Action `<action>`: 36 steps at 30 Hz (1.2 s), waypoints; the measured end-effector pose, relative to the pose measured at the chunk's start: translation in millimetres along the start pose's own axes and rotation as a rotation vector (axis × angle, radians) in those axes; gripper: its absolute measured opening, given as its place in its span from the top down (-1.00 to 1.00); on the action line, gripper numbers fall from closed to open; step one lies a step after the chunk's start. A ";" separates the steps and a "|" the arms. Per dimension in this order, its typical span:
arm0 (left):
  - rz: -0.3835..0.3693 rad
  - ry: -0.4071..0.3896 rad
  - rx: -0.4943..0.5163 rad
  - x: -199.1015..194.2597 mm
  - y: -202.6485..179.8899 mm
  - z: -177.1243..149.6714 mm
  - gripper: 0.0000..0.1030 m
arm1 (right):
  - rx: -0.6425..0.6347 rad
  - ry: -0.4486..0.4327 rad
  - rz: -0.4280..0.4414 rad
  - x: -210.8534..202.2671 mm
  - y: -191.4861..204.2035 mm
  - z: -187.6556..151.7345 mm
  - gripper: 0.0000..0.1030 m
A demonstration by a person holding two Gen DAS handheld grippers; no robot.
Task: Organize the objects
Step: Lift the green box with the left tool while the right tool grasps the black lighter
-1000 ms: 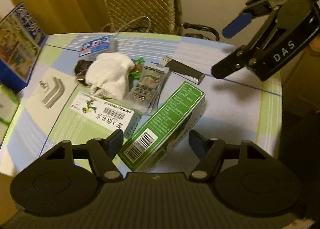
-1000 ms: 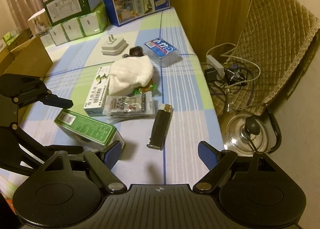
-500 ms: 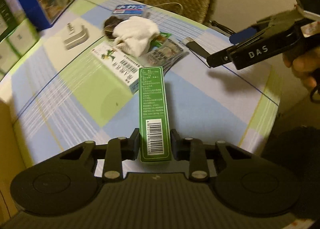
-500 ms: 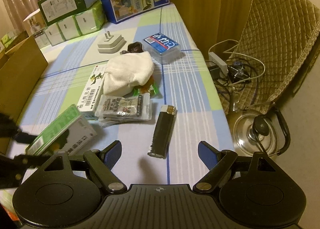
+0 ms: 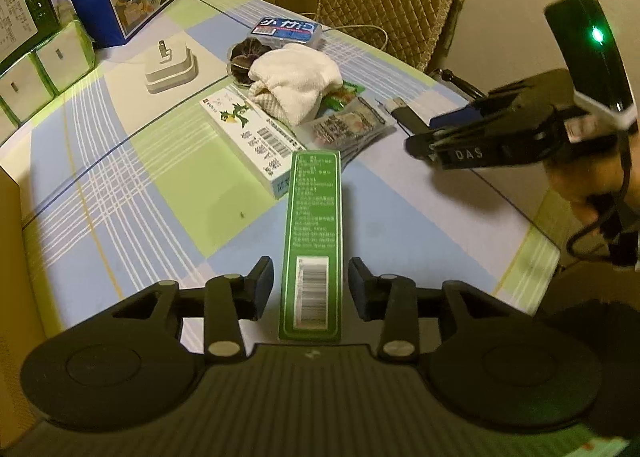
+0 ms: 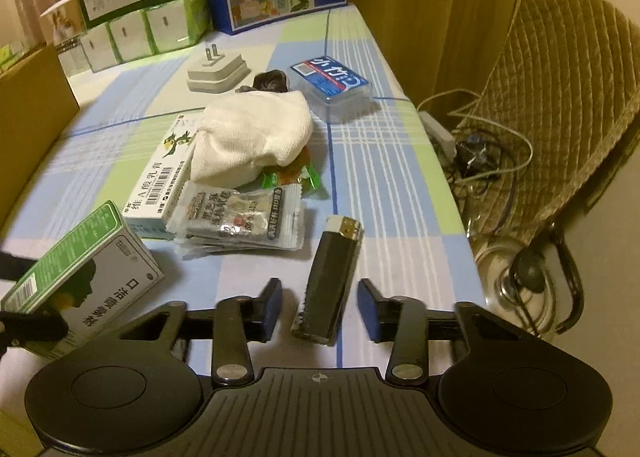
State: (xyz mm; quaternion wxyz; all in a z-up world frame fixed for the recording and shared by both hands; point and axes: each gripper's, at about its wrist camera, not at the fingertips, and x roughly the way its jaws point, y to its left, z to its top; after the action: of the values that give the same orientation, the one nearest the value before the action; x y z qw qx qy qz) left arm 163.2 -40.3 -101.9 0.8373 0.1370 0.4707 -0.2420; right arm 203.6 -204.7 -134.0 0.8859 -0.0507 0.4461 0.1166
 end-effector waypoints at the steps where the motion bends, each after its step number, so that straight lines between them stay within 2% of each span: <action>1: 0.000 0.001 -0.001 1.3 0.2 1.6 0.31 | -0.001 0.004 0.003 -0.5 -0.8 -0.3 0.64; 4: -0.006 0.009 0.002 5.9 0.3 6.2 0.32 | -0.004 0.020 0.017 -5.2 -3.6 -3.9 0.64; 6: -0.010 0.015 0.008 8.5 -0.6 7.2 0.51 | -0.006 0.027 0.020 -9.7 -5.3 -8.7 0.64; 10: 0.013 0.022 -0.002 4.6 0.7 0.0 0.51 | -0.003 0.037 0.034 -17.2 -4.1 -16.2 0.64; 15: 0.096 0.034 -0.112 -10.0 12.5 -24.0 0.51 | -0.017 0.051 0.074 -23.2 5.7 -21.6 0.64; 18: 0.130 0.026 -0.184 -11.8 19.9 -26.9 0.51 | -0.043 0.048 0.083 -21.4 13.7 -20.3 0.63; 20: 0.148 0.030 -0.193 -9.5 21.0 -24.5 0.50 | -0.042 0.044 0.081 -19.0 15.4 -18.9 0.63; 28: 0.136 0.028 -0.198 -6.4 25.3 -19.9 0.47 | -0.053 0.030 0.066 -15.4 19.7 -18.3 0.52; 36: 0.121 0.060 -0.195 -1.6 27.4 -18.2 0.51 | -0.062 0.026 0.044 -12.8 22.5 -16.3 0.64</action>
State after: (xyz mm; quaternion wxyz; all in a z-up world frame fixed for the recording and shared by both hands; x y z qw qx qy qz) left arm 163.9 -8.4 -110.0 0.8454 0.0903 0.5076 -0.1397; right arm 177.9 -188.2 -133.2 0.8753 -0.0698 0.4546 0.1491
